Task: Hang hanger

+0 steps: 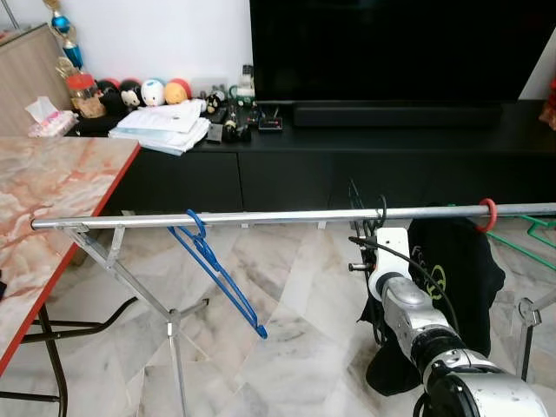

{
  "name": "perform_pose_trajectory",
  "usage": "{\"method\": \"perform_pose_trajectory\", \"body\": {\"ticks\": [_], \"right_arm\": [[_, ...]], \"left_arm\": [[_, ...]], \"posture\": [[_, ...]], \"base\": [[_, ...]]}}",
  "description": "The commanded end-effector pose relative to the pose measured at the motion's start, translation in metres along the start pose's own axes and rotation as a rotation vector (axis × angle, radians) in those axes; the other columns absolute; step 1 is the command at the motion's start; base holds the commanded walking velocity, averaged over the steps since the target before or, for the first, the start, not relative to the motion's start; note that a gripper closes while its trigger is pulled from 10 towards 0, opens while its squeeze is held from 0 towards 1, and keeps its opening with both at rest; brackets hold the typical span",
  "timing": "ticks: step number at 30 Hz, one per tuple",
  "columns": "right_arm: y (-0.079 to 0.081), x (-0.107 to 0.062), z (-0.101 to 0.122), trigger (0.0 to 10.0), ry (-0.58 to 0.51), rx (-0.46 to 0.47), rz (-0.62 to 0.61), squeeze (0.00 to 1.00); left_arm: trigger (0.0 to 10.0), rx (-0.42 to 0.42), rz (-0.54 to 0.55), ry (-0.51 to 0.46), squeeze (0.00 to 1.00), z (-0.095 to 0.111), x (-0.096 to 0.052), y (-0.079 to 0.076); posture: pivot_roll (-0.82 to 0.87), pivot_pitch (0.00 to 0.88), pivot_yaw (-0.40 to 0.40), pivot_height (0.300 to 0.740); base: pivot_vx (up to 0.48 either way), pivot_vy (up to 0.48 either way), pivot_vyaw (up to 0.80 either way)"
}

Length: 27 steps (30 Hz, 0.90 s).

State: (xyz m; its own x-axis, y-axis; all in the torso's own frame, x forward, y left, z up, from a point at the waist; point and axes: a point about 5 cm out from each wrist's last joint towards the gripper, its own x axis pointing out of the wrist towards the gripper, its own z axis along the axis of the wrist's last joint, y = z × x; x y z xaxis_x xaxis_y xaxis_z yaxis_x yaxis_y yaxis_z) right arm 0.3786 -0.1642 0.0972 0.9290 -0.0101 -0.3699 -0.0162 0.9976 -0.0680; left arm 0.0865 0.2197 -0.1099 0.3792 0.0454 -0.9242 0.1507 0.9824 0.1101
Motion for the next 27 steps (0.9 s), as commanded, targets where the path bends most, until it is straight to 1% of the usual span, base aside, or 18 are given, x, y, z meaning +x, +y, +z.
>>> {"method": "perform_pose_trajectory", "body": {"ticks": [1, 3, 4, 6, 11, 15, 19, 20, 21, 27], "right_arm": [[0.004, 0.001, 0.007, 10.0, -0.001, -0.002, 0.013, 0.00], [0.007, 0.002, 0.008, 10.0, 0.013, -0.002, 0.021, 0.00], [0.008, 0.002, 0.005, 10.0, 0.042, -0.013, 0.028, 0.00], [0.009, 0.001, 0.003, 10.0, 0.052, -0.012, 0.030, 0.00], [0.013, 0.001, -0.002, 10.0, 0.087, 0.033, 0.060, 0.00], [0.012, 0.000, -0.006, 10.0, 0.100, 0.030, 0.054, 0.00], [0.012, -0.001, -0.013, 10.0, 0.111, 0.060, 0.069, 0.00], [0.011, -0.001, -0.013, 10.0, 0.107, 0.071, 0.069, 0.69], [0.011, -0.001, -0.012, 10.0, 0.099, 0.080, 0.071, 1.00], [0.009, 0.000, -0.007, 10.0, 0.058, 0.081, 0.062, 1.00]], "left_arm": [[10.0, 0.005, 0.014, 0.024, 0.00, -0.011, -0.004, 0.007], [10.0, 0.003, 0.017, 0.029, 0.00, -0.014, -0.004, 0.010], [10.0, 0.003, 0.018, 0.032, 0.00, -0.015, -0.005, 0.011], [10.0, 0.002, 0.019, 0.034, 0.00, -0.016, -0.005, 0.011], [10.0, 0.001, 0.021, 0.036, 0.00, -0.019, -0.006, 0.009], [10.0, 0.001, 0.023, 0.039, 0.00, -0.022, -0.006, 0.007], [10.0, 0.001, 0.021, 0.038, 0.00, -0.020, -0.005, 0.004], [10.0, 0.001, 0.020, 0.038, 0.00, -0.019, -0.005, 0.003], [10.0, 0.000, 0.019, 0.036, 0.00, -0.018, -0.004, 0.002], [10.0, -0.004, 0.016, 0.021, 0.00, -0.009, -0.002, -0.001]], "posture": [[0.17, 0.156, 0.063, 0.740], [0.18, 0.161, 0.062, 0.740], [0.18, 0.162, 0.060, 0.740], [0.18, 0.163, 0.058, 0.740], [0.19, 0.168, 0.053, 0.740], [0.19, 0.171, 0.053, 0.740], [0.18, 0.163, 0.050, 0.740], [0.18, 0.159, 0.048, 0.740], [0.18, 0.156, 0.047, 0.740], [0.17, 0.138, 0.040, 0.740]], "base": [[0.000, 0.000, 0.00], [0.000, 0.000, 0.00], [0.000, 0.000, 0.00], [0.000, 0.000, 0.00], [0.000, 0.000, 0.00], [0.000, 0.000, 0.00], [0.000, 0.000, 0.00], [0.000, 0.000, 0.00], [0.000, 0.000, 0.00], [0.000, 0.000, 0.00]]}}
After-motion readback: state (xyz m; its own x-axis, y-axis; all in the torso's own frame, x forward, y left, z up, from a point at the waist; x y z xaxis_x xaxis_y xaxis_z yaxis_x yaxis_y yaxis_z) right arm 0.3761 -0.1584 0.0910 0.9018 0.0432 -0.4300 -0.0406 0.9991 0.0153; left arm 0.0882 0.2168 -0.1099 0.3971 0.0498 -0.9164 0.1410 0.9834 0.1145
